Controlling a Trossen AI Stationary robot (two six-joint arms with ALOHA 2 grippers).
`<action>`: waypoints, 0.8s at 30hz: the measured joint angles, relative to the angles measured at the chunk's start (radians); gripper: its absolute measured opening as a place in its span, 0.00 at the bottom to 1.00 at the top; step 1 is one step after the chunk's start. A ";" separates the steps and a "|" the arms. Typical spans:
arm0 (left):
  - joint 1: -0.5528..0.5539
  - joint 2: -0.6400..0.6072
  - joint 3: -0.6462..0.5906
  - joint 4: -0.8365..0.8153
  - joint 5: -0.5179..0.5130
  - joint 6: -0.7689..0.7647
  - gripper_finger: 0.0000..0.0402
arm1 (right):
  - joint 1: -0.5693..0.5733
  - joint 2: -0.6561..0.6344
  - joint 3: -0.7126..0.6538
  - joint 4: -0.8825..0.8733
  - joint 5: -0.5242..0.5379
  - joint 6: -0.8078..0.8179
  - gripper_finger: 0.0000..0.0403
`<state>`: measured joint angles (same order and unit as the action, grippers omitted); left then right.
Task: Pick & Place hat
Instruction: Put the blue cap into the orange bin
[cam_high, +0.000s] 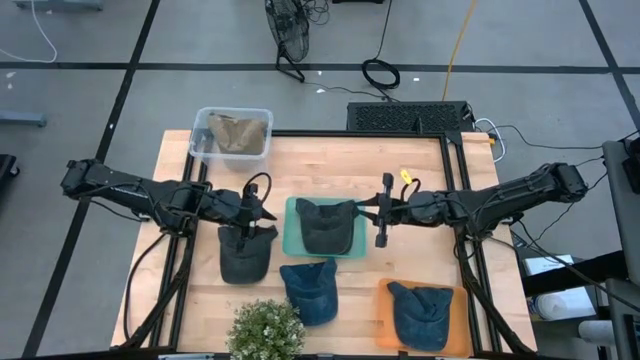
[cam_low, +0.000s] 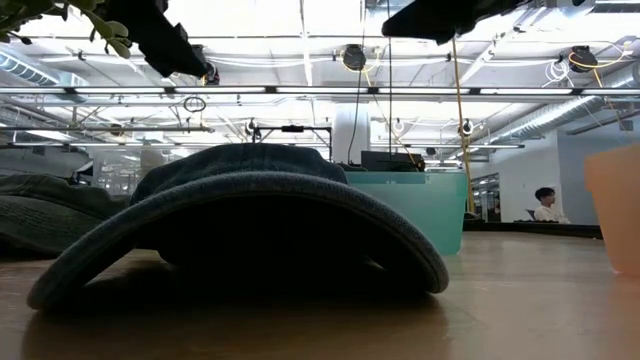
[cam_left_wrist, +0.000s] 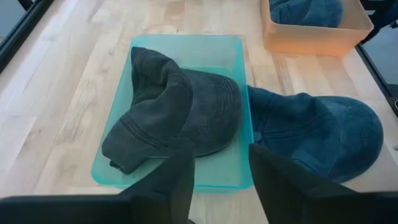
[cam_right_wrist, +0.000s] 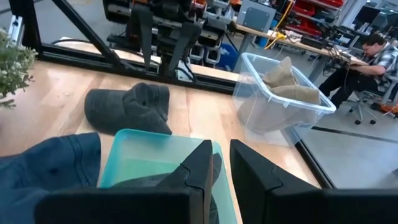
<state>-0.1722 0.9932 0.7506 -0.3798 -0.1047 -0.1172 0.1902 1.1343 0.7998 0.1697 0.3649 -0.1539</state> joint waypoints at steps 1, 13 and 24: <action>0.000 0.000 0.000 0.000 0.000 0.000 0.42 | 0.000 0.000 0.000 0.000 0.000 0.000 0.11; -0.020 0.004 0.001 -0.067 -0.049 -0.053 0.35 | 0.000 0.000 0.000 -0.045 -0.003 0.014 0.14; -0.019 0.004 0.001 0.107 -0.117 0.105 0.33 | 0.002 0.012 0.000 -0.039 -0.285 0.067 0.32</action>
<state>-0.1911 0.9970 0.7513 -0.2728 -0.2217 -0.0123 0.1917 1.1461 0.7998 0.1309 0.0800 -0.0874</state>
